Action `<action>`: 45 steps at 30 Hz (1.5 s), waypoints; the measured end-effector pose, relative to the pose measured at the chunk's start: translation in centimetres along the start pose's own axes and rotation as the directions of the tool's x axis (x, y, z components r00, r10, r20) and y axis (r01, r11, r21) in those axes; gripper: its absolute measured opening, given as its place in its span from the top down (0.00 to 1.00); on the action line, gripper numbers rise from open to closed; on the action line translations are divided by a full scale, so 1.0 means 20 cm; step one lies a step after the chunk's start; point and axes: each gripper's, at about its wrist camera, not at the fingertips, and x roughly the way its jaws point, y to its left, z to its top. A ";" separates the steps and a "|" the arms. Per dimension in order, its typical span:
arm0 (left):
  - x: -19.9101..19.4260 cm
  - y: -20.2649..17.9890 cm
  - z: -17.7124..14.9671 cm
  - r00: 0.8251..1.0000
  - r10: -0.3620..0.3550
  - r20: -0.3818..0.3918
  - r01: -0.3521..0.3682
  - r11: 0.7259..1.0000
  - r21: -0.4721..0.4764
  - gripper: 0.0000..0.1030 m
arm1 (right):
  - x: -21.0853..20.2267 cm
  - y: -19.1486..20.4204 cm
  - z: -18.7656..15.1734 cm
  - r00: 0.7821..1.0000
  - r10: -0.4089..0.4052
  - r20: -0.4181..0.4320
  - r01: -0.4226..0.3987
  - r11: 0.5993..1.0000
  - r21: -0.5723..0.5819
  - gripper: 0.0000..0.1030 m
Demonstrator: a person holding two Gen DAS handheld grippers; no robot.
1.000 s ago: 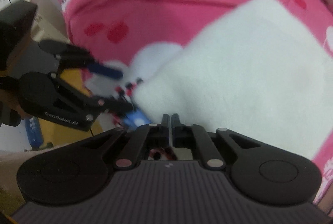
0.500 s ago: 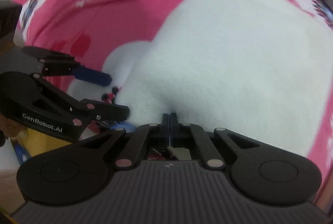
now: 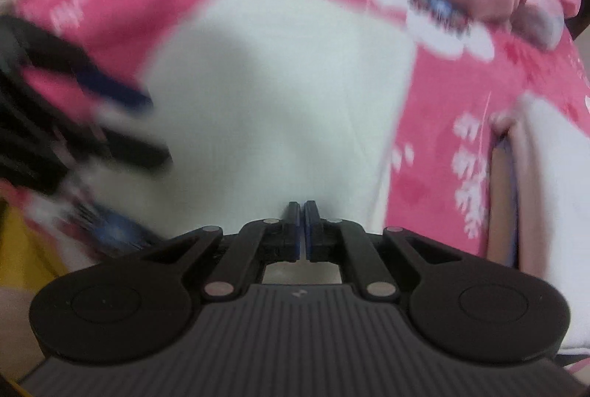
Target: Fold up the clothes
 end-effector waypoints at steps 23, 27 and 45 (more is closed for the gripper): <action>0.10 -0.13 0.28 0.984 0.145 -0.105 -0.136 0.986 0.094 0.44 | -0.01 -0.45 -0.30 0.930 0.330 0.158 -0.361 0.755 0.547 0.64; 0.14 -0.15 0.31 0.984 0.152 -0.096 -0.141 0.984 0.106 0.44 | 0.05 -0.51 -0.31 0.884 0.426 0.192 -0.454 0.685 0.570 0.60; 0.24 -0.21 0.35 0.977 0.206 -0.050 -0.198 0.972 0.127 0.43 | 0.01 -0.64 -0.23 0.860 0.424 0.283 -0.509 0.683 0.523 0.88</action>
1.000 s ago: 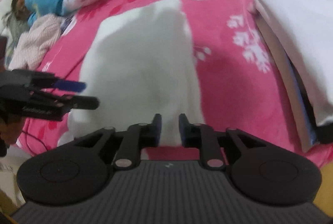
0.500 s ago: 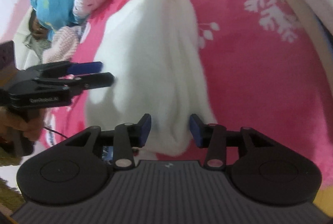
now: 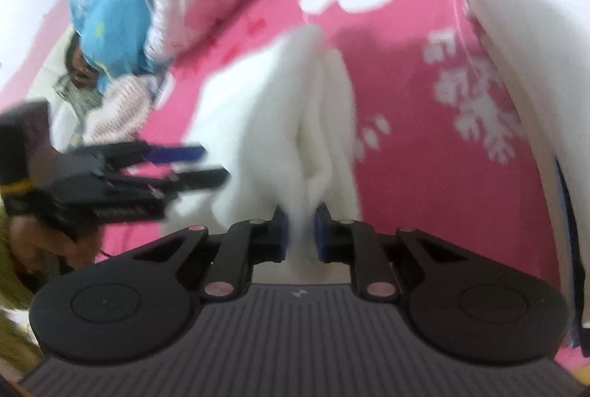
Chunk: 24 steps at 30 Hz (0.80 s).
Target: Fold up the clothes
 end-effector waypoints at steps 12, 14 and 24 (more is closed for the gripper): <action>0.02 -0.14 -0.08 0.999 0.032 0.011 -0.033 0.989 0.142 0.33 | 0.03 -0.12 -0.06 0.999 -0.010 -0.030 0.012 0.997 0.070 0.77; 0.03 -0.13 -0.09 0.999 0.031 0.017 -0.032 0.992 0.119 0.31 | -0.04 -0.06 -0.04 0.998 -0.060 -0.010 0.060 0.998 0.015 0.74; 0.03 -0.13 -0.12 0.997 0.042 0.063 -0.048 0.994 0.099 0.29 | -0.02 0.23 0.22 0.989 -0.014 0.150 0.066 0.935 -0.347 0.90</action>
